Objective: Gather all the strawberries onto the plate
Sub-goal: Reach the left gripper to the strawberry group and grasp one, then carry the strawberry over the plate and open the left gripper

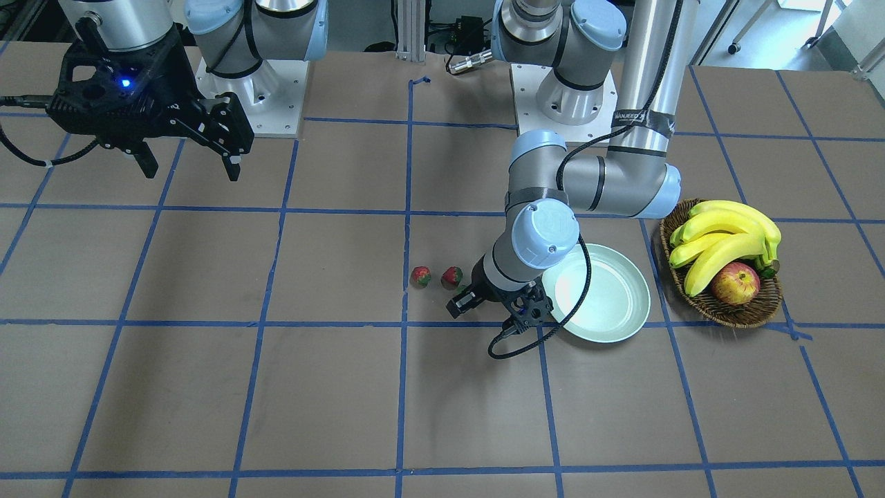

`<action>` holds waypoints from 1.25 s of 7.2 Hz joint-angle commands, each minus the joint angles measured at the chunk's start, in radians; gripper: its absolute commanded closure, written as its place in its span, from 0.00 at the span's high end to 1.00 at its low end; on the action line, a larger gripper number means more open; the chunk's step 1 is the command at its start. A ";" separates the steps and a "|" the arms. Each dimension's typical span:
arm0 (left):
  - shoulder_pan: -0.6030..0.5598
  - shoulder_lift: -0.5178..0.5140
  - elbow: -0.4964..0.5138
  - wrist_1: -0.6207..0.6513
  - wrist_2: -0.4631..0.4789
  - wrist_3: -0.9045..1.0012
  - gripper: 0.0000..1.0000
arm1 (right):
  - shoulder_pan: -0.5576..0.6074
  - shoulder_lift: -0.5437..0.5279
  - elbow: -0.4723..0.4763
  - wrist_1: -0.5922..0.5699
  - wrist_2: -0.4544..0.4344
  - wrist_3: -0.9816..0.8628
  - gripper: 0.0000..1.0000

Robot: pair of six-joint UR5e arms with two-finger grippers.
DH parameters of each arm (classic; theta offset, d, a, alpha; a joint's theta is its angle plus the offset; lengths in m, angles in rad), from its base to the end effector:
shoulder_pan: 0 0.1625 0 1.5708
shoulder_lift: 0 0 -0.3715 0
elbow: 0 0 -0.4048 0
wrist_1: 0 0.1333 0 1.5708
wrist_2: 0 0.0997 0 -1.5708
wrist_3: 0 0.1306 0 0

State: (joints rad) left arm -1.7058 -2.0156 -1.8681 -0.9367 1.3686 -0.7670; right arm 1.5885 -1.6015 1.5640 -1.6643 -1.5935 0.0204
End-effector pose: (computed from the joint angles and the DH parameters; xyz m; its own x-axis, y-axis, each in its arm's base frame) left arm -0.2312 -0.5171 0.0863 -0.7939 -0.6042 0.0689 -0.5793 0.7859 0.2162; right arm 0.1393 -0.5066 0.4326 -0.9998 0.0055 0.0198 0.0028 0.9914 -0.1311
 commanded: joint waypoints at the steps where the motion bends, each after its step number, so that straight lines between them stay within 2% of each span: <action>1: 0.000 0.000 -0.008 -0.001 -0.002 -0.002 0.64 | 0.001 0.000 -0.001 0.001 0.000 -0.016 1.00; 3: 0.000 0.000 -0.008 -0.004 -0.039 -0.002 0.39 | 0.001 0.000 0.001 0.000 0.001 -0.014 1.00; 4: 0.000 0.000 -0.008 -0.004 -0.039 -0.002 0.06 | -0.001 0.000 0.002 0.000 0.003 -0.013 1.00; 5: 0.000 0.000 -0.008 -0.004 -0.039 -0.002 0.00 | 0.001 0.000 0.004 0.000 0.001 -0.014 1.00; 7: 0.001 0.006 0.006 0.002 -0.034 0.018 0.00 | -0.001 0.000 0.005 0.000 0.003 -0.014 1.00; 8: 0.001 0.015 0.057 -0.007 -0.025 0.031 0.00 | -0.001 0.002 0.005 0.000 0.004 -0.014 1.00; 9: 0.009 0.023 0.114 -0.083 0.006 0.098 0.00 | -0.001 0.000 0.007 0.000 0.004 -0.014 1.00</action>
State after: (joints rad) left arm -1.7024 -2.0021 -1.8139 -0.9604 1.3480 -0.7250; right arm 1.5878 -1.6010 1.5695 -1.6643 -1.5898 0.0062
